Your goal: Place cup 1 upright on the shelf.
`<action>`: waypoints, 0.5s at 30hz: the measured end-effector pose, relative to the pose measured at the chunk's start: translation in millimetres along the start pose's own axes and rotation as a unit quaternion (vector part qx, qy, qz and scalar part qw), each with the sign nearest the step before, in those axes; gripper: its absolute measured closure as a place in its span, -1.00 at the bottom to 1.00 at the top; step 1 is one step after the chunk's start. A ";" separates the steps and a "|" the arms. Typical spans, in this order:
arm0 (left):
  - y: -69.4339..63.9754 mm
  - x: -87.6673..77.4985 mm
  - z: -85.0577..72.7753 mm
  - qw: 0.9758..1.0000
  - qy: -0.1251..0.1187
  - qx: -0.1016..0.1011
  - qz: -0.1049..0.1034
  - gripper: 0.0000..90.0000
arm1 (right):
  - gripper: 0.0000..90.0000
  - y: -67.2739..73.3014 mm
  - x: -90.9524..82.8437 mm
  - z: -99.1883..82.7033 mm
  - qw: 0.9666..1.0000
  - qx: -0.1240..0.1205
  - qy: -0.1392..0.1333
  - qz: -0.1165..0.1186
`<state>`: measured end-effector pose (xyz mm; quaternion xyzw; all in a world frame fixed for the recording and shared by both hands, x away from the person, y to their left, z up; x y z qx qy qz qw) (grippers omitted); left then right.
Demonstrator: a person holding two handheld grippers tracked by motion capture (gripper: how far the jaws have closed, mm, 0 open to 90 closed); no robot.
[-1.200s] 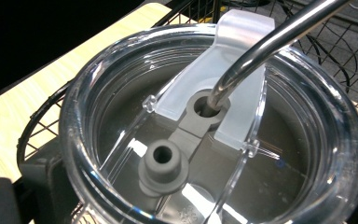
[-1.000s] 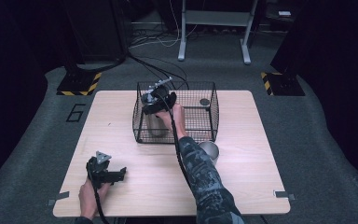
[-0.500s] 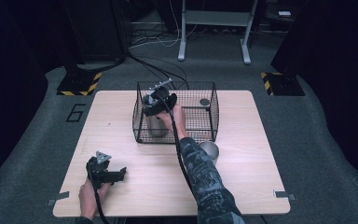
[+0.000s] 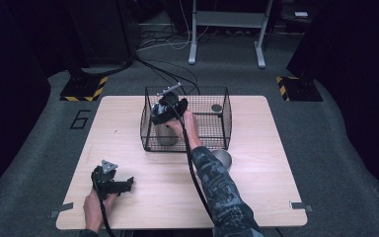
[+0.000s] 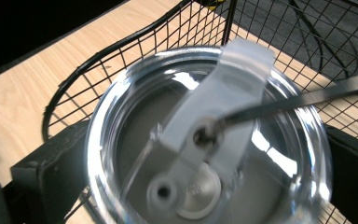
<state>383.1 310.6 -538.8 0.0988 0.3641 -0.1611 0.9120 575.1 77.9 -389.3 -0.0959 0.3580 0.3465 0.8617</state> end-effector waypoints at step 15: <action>0.7 -0.1 0.1 1.000 0.001 0.004 0.000 -0.99 | -1.00 -11.1 -70.8 -14.3 0.999 0.010 -0.033 0.024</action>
Point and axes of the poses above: each handheld gripper's, and its own axes: x roughly forward along the jaws, z roughly out of its top, y roughly to its left, the point moved 1 cm from there along x, roughly forward along the jaws, and after that the axes turned 5 degrees about x, right-handed, at the moved point
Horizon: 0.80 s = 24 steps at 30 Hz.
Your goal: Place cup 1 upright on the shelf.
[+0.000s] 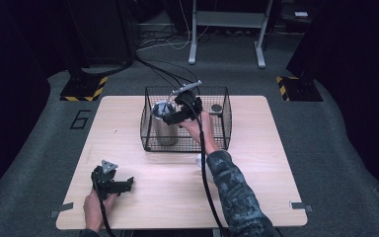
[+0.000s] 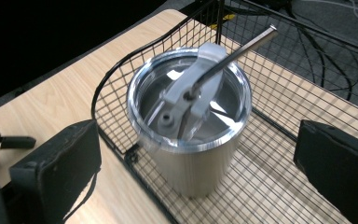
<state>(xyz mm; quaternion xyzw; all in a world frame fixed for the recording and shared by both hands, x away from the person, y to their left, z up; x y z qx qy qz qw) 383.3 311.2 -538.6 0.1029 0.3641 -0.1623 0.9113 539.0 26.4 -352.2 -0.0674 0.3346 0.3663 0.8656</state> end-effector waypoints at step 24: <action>-0.2 0.1 0.2 1.000 0.000 -0.003 -0.001 -0.99 | -0.99 -6.5 -81.8 -78.7 1.000 -0.015 0.003 0.001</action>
Point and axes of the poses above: each handheld gripper's, and its own axes: x roughly forward along the jaws, z roughly out of its top, y roughly to its left, the point moved 1 cm from there along x, roughly forward along the jaws, and after that the axes turned 5 degrees about x, right-handed, at the moved point
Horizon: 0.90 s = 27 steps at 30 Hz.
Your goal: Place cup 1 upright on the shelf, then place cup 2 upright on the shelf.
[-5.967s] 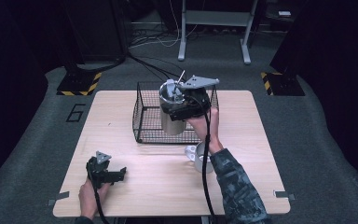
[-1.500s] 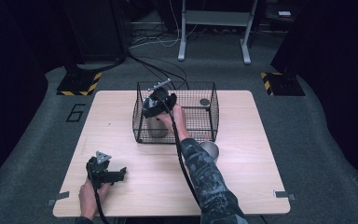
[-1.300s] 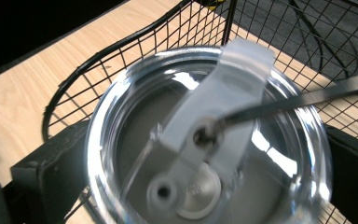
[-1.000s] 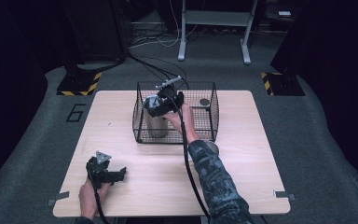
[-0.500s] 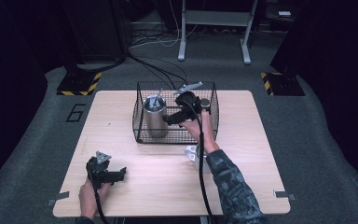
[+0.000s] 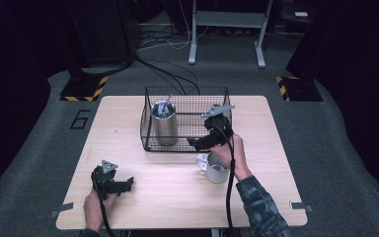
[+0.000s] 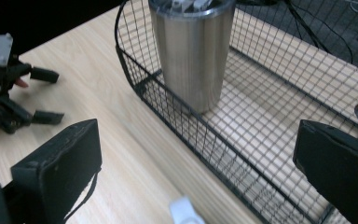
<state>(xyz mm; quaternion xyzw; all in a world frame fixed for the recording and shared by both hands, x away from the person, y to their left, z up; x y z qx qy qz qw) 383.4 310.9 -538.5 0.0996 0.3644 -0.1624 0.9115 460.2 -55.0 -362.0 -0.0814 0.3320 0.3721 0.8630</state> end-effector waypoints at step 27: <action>0.0 0.0 0.0 1.000 0.000 0.000 0.000 -0.99 | -1.00 -25.8 -19.5 -83.4 0.997 0.002 0.073 -0.001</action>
Point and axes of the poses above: each handheld gripper's, and its own axes: x roughly forward along the jaws, z roughly out of its top, y roughly to its left, the point moved 1 cm from there along x, roughly forward along the jaws, and after that the axes turned 5 degrees about x, right-handed, at the moved point
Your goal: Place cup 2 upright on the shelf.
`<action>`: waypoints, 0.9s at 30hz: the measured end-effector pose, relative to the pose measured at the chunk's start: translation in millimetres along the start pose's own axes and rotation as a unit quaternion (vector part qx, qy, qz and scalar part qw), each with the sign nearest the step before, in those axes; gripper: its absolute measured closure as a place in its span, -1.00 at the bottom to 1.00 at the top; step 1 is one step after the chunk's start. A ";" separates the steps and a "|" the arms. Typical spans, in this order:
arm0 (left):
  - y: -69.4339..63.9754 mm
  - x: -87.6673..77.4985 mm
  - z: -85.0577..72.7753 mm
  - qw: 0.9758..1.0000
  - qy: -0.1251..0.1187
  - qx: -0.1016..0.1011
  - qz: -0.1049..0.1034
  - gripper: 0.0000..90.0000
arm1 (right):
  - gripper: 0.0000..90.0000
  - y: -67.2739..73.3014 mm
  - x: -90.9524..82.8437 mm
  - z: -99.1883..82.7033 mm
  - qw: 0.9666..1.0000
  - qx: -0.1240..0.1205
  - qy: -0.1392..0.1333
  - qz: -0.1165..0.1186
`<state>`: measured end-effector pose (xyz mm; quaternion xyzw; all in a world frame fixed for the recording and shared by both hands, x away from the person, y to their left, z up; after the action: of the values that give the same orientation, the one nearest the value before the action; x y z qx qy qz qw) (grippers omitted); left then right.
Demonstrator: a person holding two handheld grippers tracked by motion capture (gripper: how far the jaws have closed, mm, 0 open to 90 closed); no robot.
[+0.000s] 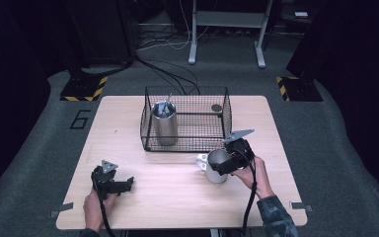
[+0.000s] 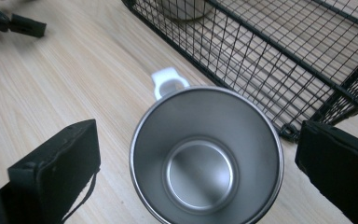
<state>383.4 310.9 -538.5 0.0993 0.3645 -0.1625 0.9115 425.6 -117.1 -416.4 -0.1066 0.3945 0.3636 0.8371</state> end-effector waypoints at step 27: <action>0.3 -0.2 0.4 1.000 0.003 0.001 -0.002 -0.99 | -0.89 -3.3 32.0 -16.1 0.999 -0.004 0.031 -0.020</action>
<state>383.7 311.2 -538.1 0.0999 0.3670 -0.1639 0.9102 432.1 -110.2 -451.1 -0.1289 0.4163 0.3448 0.8314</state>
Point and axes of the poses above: each handheld gripper's, and its own axes: x roughly forward along the jaws, z roughly out of its top, y roughly to its left, the point moved 1 cm from there along x, roughly forward along the jaws, and after that the axes turned 5 degrees about x, right-handed, at the moved point
